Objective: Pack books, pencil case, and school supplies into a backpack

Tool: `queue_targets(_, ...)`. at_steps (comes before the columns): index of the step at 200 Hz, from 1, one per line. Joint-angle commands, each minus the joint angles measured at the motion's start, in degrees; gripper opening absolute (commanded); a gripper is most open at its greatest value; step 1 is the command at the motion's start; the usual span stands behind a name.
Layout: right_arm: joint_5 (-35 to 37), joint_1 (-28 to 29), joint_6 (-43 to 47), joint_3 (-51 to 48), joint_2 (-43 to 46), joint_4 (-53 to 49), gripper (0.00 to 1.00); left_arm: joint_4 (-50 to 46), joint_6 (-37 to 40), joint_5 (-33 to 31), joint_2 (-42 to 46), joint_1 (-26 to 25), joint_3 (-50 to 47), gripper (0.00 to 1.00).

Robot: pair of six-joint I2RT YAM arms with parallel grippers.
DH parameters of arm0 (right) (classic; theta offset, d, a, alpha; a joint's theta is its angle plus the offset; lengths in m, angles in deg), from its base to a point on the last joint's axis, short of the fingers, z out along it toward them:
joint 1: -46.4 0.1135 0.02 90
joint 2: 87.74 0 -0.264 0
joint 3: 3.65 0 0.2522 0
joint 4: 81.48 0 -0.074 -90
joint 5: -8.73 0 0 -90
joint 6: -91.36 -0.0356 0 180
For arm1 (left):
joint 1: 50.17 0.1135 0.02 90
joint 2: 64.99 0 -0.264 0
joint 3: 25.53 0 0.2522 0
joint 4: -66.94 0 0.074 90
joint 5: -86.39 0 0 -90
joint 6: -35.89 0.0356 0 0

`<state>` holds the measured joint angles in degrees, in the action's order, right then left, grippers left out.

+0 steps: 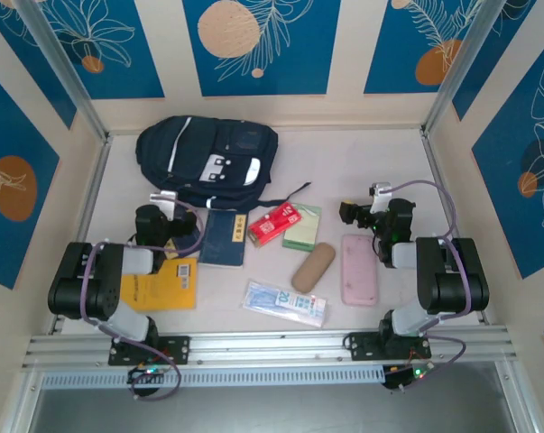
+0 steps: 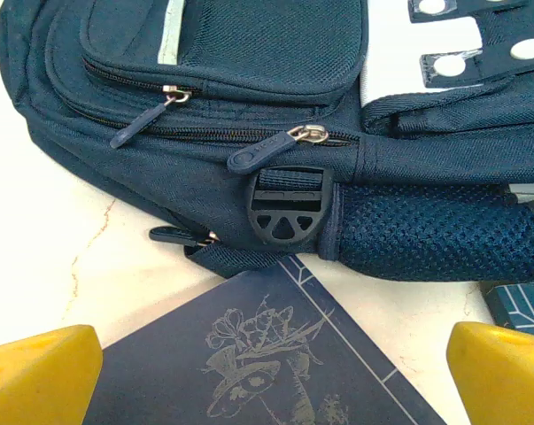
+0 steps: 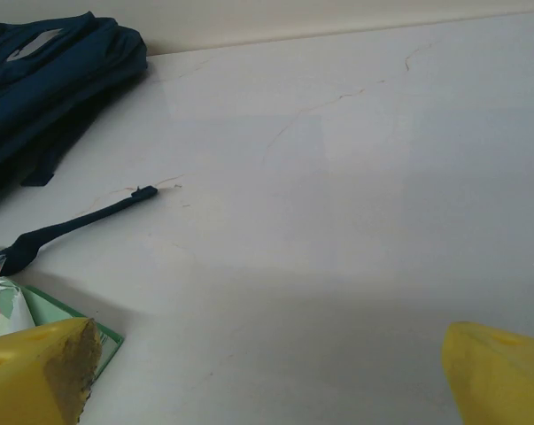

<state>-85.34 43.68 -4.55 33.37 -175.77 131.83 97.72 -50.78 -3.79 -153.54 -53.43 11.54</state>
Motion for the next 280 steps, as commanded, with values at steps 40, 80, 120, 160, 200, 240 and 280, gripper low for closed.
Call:
queue_targets(40,0.21,0.17,0.51,0.37,0.14,0.66,0.99,0.16,-0.43,0.37,1.1,0.0,1.1,1.0)
queue_targets(80,0.15,0.19,0.47,0.42,0.14,0.65,0.99,0.15,-0.43,0.36,1.12,-0.03,1.07,1.0)
queue_targets(120,0.14,0.16,0.46,0.37,0.14,0.62,0.99,-0.12,-0.52,0.57,1.1,0.13,1.16,1.0)
queue_targets(160,0.62,0.47,0.56,0.11,0.42,0.88,0.99,-0.85,-0.69,-0.71,2.99,-0.05,1.04,1.0)
queue_targets(200,10.62,7.86,3.61,8.97,13.12,-20.72,0.99,-19.43,0.83,-8.89,21.27,-4.76,6.74,1.0)
queue_targets(240,23.2,27.21,2.79,16.64,23.54,-23.82,0.99,-52.56,-14.32,-10.91,28.61,-15.49,27.13,1.0)
queue_targets(280,33.48,45.17,-5.02,36.98,21.21,-54.1,0.99,-84.72,-24.27,-12.81,29.77,-24.73,41.46,1.0)
